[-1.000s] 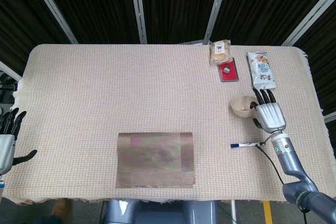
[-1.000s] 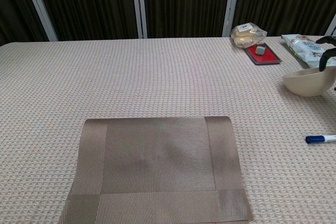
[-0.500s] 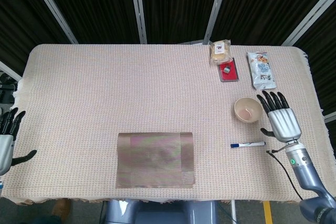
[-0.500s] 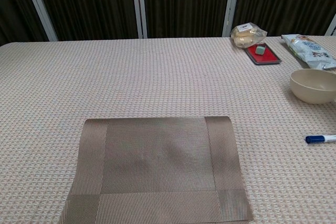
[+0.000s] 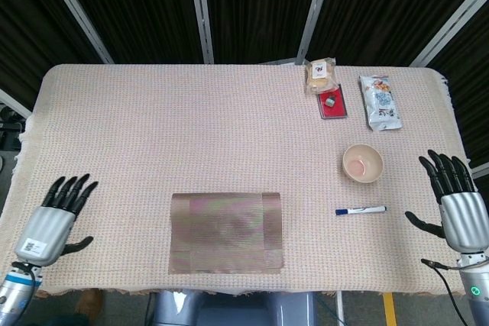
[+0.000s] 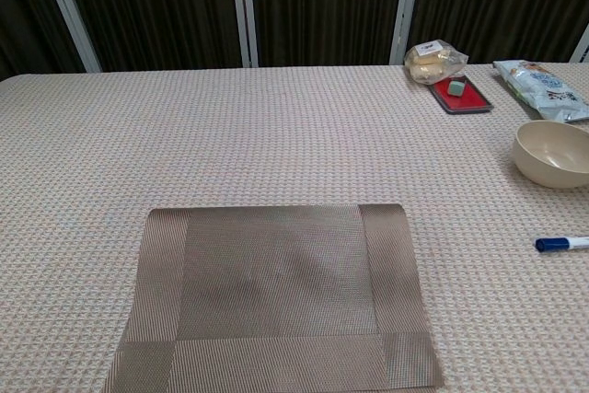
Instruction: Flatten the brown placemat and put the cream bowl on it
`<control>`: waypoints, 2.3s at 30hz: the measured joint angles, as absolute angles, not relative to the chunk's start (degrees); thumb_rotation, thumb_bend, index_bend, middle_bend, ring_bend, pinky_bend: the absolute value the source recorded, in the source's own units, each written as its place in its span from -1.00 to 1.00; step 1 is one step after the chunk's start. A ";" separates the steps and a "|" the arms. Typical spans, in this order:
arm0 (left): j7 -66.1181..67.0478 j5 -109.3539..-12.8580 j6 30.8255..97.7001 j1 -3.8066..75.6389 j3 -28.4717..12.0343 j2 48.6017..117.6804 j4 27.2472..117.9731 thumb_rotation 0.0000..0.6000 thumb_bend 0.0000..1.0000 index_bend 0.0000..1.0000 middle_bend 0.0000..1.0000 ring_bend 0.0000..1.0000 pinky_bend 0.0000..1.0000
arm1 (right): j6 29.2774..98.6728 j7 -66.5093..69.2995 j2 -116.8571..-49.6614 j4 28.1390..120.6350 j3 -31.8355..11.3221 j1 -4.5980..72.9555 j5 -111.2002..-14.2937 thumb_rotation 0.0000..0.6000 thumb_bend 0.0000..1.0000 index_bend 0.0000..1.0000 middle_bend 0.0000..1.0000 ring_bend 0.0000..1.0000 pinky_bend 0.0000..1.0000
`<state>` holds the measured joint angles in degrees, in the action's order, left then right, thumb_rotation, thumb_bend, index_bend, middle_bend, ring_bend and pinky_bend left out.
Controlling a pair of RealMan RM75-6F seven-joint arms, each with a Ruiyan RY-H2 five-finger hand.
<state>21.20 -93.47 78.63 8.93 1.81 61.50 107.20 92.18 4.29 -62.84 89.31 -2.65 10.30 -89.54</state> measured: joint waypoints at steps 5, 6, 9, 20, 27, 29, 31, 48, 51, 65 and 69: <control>23.10 -97.33 72.42 12.81 3.14 63.40 106.81 1.00 -1.00 -0.98 -1.00 -1.00 -1.00 | 95.07 1.06 -64.67 91.84 -2.81 8.23 -90.10 1.00 -1.00 -1.00 -1.00 -1.00 -1.00; 22.81 -98.25 71.42 13.65 3.35 63.73 106.63 1.00 -1.00 -0.95 -1.00 -1.00 -1.00 | 95.38 0.32 -65.09 92.48 -2.89 7.89 -90.19 1.00 -1.00 -1.00 -1.00 -1.00 -1.00; 19.41 -101.40 69.00 16.19 4.23 64.73 105.25 1.00 -1.00 -0.71 -1.00 -1.00 -1.00 | 95.77 -1.76 -66.01 93.66 -3.17 7.31 -90.16 1.00 -1.00 -1.00 -1.00 -1.00 -1.00; 4.34 -113.73 67.23 22.67 8.96 74.31 88.78 1.00 -1.00 -0.02 -1.00 -1.00 -1.00 | 94.81 -6.52 -67.28 94.74 -4.21 6.50 -89.59 1.00 -1.00 -1.00 -1.00 -1.00 -1.00; 1.25 -115.08 69.31 23.02 10.91 81.24 78.43 1.00 -1.00 0.01 -1.00 -1.00 -1.00 | 93.67 -6.66 -67.71 94.39 -4.76 6.53 -89.36 1.00 -1.00 -1.00 -1.00 -1.00 -1.00; 0.64 -115.38 70.37 22.99 11.30 82.70 76.21 1.00 -1.00 0.01 -1.00 -1.00 -1.00 | 93.56 -6.68 -67.74 94.29 -4.87 6.53 -89.35 1.00 -1.00 -1.00 -1.00 -1.00 -1.00; 0.24 -115.54 71.15 23.01 11.51 83.85 74.66 1.00 -1.00 0.01 -1.00 -1.00 -1.00 | 93.32 -6.66 -67.75 94.10 -5.03 6.53 -89.26 1.00 -1.00 -1.00 -1.00 -1.00 -1.00; 2.19 -112.69 67.52 26.10 10.71 89.23 74.07 1.00 -1.00 -0.04 -1.00 -1.00 -1.00 | 92.45 -5.16 -67.46 93.12 -6.14 6.29 -88.20 1.00 -1.00 -0.99 -1.00 -1.00 -1.00; 2.23 -112.36 67.05 26.30 11.06 89.77 73.76 1.00 -1.00 -0.05 -1.00 -1.00 -1.00 | 92.45 -4.70 -67.32 93.03 -6.33 6.20 -87.99 1.00 -1.00 -0.99 -1.00 -1.00 -1.00; 2.98 -110.33 66.75 27.05 11.90 91.57 72.34 1.00 -0.71 -0.06 -1.00 -1.00 -1.00 | 92.12 -3.78 -67.01 92.91 -6.76 5.98 -88.16 1.00 -1.00 -0.98 -1.00 -1.00 -1.00; 3.07 -109.52 66.34 27.28 12.09 91.47 72.86 1.00 -0.58 -0.06 -1.00 -1.00 -1.00 | 92.05 -3.68 -66.99 92.83 -6.79 5.89 -88.21 1.00 -1.00 -0.98 -1.00 -1.00 -1.00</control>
